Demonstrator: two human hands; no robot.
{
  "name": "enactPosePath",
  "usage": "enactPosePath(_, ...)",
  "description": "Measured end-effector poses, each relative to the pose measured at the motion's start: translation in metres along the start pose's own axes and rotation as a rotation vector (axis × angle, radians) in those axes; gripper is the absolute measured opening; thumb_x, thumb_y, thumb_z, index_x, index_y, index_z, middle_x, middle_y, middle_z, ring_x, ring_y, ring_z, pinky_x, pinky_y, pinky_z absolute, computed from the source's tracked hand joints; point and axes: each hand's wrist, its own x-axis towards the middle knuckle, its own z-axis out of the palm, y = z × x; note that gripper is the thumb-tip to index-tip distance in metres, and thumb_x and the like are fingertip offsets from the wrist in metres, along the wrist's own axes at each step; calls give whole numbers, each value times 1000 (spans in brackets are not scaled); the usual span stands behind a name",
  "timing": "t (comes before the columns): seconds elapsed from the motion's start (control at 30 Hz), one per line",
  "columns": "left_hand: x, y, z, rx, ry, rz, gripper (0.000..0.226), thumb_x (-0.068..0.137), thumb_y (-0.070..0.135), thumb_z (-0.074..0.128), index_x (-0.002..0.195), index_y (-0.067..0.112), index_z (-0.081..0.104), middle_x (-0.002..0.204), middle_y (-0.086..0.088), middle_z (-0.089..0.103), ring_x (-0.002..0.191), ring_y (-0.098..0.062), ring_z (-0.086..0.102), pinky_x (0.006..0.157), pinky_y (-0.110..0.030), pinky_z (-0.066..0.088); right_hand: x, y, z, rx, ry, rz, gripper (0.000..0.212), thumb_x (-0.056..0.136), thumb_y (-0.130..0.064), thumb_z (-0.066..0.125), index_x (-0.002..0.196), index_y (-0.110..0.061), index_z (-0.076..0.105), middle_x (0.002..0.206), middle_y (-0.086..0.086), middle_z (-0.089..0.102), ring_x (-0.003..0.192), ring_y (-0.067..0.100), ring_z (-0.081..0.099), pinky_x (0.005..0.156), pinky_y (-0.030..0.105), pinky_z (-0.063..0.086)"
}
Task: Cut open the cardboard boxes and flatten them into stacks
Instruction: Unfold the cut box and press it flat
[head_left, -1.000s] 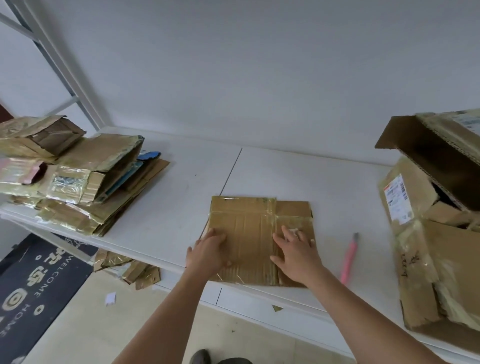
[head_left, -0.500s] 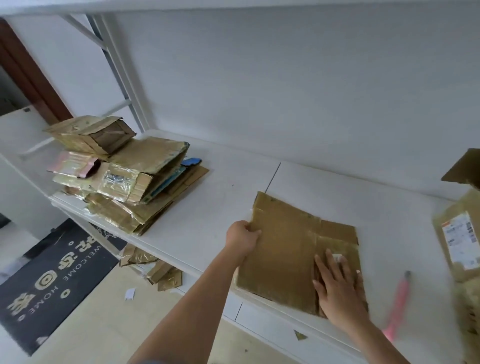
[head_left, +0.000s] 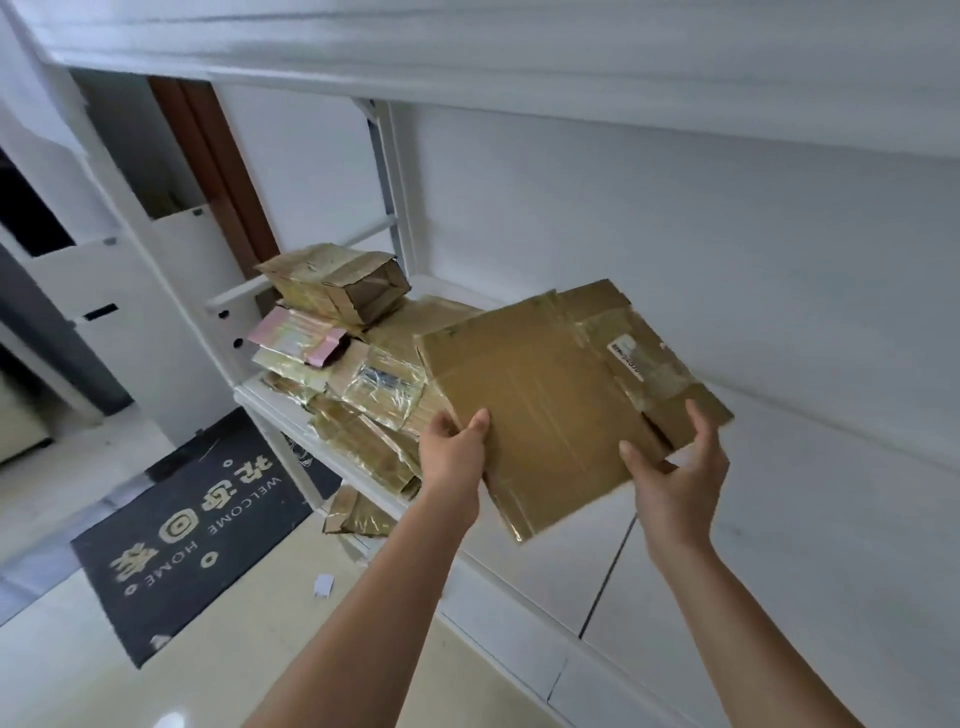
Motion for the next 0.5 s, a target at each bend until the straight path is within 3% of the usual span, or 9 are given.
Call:
enactPosePath(0.1, 25, 23, -39, 197, 130, 68, 35, 88, 23, 73, 109, 10, 48, 107, -5, 58, 89, -17, 59, 71, -27, 51, 10, -17, 57, 14, -34, -65, 60, 84, -6, 74, 136, -26, 52, 152, 5, 32, 130, 17, 44, 67, -1, 41)
enactPosePath(0.13, 35, 28, -51, 244, 174, 95, 48, 86, 21, 75, 119, 10, 43, 116, -6, 53, 98, -18, 57, 76, -27, 50, 13, -24, 76, 8, -53, -85, 56, 85, -5, 74, 134, -24, 55, 153, 5, 31, 134, 17, 41, 68, -1, 41)
enactPosePath(0.2, 56, 38, -70, 294, 208, 161, 85, 82, 17, 78, 145, 11, 21, 143, -12, 33, 129, -28, 43, 106, -40, 42, 20, -35, 113, -19, -88, -156, 49, 85, -4, 73, 129, -22, 61, 155, 7, 30, 138, 18, 38, 72, -3, 40)
enactPosePath(0.27, 79, 46, -83, 393, 205, 204, 107, 81, 14, 79, 154, 18, -1, 152, -11, 10, 138, -32, 29, 118, -46, 26, 29, -43, 147, -38, -126, -216, 43, 85, -3, 74, 124, -20, 65, 155, 8, 31, 137, 21, 41, 87, 6, 44)
enactPosePath(0.33, 101, 49, -95, 666, 225, 256, 100, 83, 18, 76, 154, 25, 6, 150, -7, 1, 139, -37, 24, 119, -49, 23, 39, -44, 177, -114, -161, -238, 37, 86, -4, 72, 121, -15, 68, 156, 9, 30, 141, 22, 37, 107, 26, 40)
enactPosePath(0.37, 110, 48, -100, 878, 227, 299, 90, 85, 23, 73, 153, 29, 13, 152, -5, -3, 141, -39, 17, 119, -50, 19, 43, -41, 189, -177, -185, -237, 34, 88, -5, 71, 121, -12, 68, 157, 10, 28, 144, 22, 33, 113, 29, 33)
enactPosePath(0.43, 130, 39, -110, 1192, 138, 457, 73, 91, 29, 65, 151, 36, 24, 158, 2, -10, 145, -35, 3, 120, -51, 12, 49, -31, 208, -319, -253, -186, 31, 93, -7, 64, 124, -7, 66, 159, 13, 23, 147, 23, 25, 116, 29, 23)
enactPosePath(0.5, 150, 29, -114, 1332, -60, 552, 63, 98, 33, 53, 152, 43, 22, 163, 7, -8, 149, -31, -5, 120, -52, 3, 50, -17, 216, -433, -326, -103, 32, 97, -8, 57, 129, -4, 62, 160, 16, 18, 148, 27, 23, 115, 27, 19)
